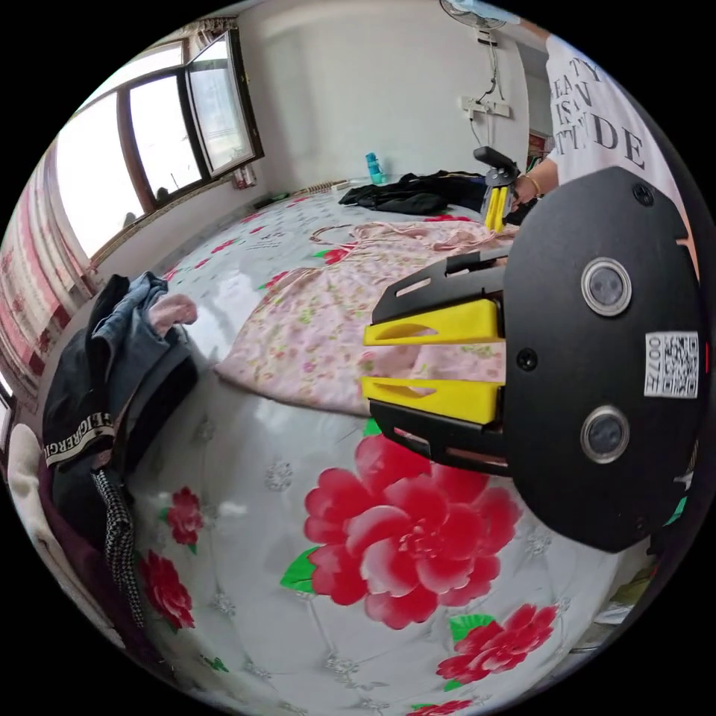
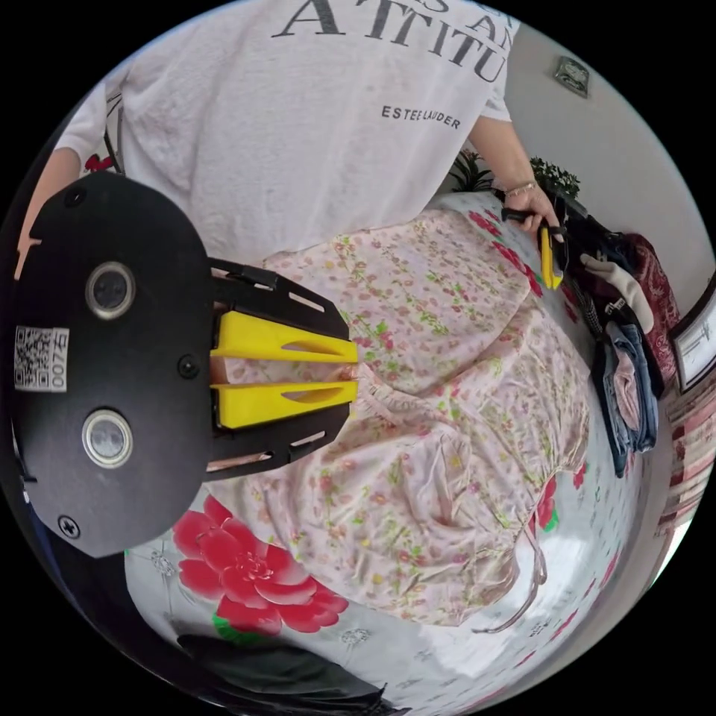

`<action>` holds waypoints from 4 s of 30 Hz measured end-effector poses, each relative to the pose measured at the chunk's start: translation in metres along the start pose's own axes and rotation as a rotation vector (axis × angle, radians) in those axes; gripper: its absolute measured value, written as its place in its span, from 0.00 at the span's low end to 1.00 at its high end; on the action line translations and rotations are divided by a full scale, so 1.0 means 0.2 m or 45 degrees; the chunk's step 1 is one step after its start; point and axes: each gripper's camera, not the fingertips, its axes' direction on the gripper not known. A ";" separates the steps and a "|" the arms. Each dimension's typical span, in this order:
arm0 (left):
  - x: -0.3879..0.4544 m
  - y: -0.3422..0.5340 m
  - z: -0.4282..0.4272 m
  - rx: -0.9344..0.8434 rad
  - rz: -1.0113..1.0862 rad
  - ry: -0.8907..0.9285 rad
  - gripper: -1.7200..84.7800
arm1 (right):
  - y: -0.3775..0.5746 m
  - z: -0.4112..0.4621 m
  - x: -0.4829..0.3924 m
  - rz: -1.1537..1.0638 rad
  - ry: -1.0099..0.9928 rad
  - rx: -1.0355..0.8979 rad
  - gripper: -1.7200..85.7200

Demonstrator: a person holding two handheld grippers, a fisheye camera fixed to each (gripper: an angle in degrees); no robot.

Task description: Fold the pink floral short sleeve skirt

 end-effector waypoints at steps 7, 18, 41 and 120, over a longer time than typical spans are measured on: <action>-0.09 -0.31 0.12 0.058 -0.050 -0.022 0.13 | -0.10 -0.25 0.17 0.042 0.042 0.155 0.08; -0.08 -0.34 0.32 -0.026 0.052 0.103 0.02 | -1.33 -0.31 0.57 -0.253 0.109 0.228 0.09; 0.32 0.34 0.23 -0.017 0.749 -0.146 0.11 | -1.52 -0.11 0.79 -0.417 0.041 -0.011 0.08; 0.68 0.16 0.58 -0.467 0.890 -0.133 0.03 | -1.31 -0.14 0.60 -0.162 -0.061 -0.055 0.04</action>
